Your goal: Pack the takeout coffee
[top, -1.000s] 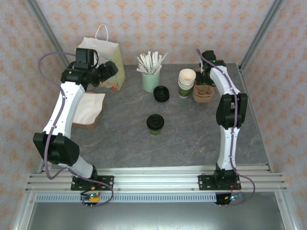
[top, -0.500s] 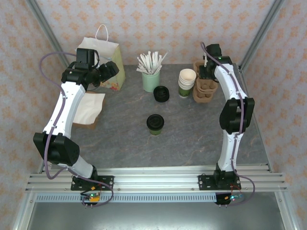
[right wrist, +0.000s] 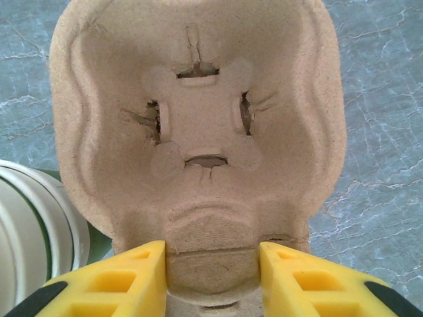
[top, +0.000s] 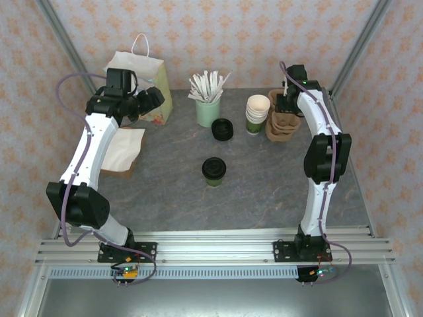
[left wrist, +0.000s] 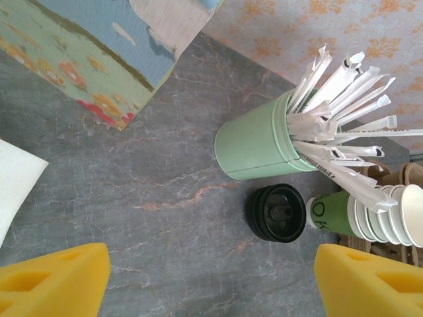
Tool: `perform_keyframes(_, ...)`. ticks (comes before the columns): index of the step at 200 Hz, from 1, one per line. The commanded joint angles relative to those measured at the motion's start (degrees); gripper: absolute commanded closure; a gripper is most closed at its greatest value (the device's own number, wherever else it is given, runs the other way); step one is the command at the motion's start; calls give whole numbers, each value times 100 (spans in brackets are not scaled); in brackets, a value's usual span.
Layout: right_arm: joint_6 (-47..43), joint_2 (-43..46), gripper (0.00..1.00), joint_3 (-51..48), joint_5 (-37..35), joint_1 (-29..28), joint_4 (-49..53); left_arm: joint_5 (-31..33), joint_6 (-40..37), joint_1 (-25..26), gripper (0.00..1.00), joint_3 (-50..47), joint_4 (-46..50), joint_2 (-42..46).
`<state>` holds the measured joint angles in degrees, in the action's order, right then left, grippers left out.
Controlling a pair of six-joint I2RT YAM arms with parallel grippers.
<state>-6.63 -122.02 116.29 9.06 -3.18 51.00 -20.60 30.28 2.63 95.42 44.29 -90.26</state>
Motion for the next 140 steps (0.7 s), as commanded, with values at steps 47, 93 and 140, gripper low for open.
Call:
perform_keyframes(47,108,-270,60,-1,-66,10,-11,-24,-167,27,18,-65,-44,140)
perform_keyframes(93,143,-244,58,57,-56,10,32,-16,-172,26,18,-72,-32,149)
perform_keyframes(140,144,-244,60,163,-96,11,124,-15,-189,26,18,-84,-35,153)
